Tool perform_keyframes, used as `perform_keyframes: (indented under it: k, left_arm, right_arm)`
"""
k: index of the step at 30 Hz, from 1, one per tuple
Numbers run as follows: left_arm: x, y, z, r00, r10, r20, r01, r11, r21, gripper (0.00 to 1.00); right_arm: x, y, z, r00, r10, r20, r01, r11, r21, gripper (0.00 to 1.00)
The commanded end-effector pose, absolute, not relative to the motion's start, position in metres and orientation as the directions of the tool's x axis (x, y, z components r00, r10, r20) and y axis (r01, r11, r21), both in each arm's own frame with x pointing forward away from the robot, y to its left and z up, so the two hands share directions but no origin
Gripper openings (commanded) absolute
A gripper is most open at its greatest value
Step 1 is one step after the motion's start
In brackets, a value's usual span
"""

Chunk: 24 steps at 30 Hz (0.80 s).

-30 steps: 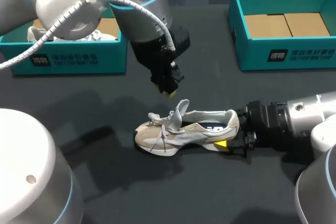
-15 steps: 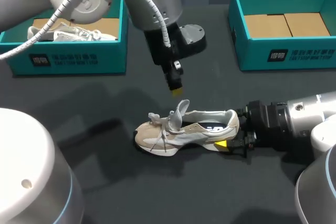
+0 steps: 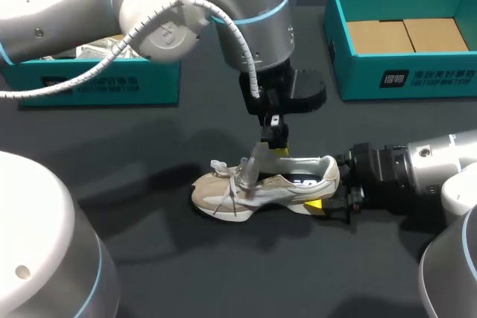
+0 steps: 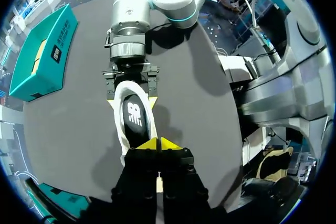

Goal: Take the shoe out of the shoebox, open the shoe tongue, remove and reinsert the insole, then place the shoe into the shoebox

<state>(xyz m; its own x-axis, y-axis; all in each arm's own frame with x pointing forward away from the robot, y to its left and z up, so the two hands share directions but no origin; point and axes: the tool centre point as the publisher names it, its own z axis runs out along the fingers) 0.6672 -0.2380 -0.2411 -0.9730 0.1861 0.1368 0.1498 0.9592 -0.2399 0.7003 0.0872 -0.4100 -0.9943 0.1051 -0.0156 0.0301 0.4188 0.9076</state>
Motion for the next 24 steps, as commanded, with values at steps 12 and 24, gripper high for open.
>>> perform_keyframes:
  k: [12, 24]
  left_arm:
    - [0.672, -0.266, -0.287, -0.971, 0.193, 0.138, 0.161, 0.964, -0.213, 0.00]
    - [0.673, -0.268, -0.294, -0.966, 0.226, 0.125, 0.194, 0.954, -0.230, 0.00]
  right_arm:
    - [0.700, 0.087, -0.412, -0.994, 0.104, -0.016, 0.030, 0.422, 0.906, 0.00]
    - [0.700, 0.087, -0.412, -0.994, 0.104, -0.016, 0.030, 0.422, 0.906, 0.00]
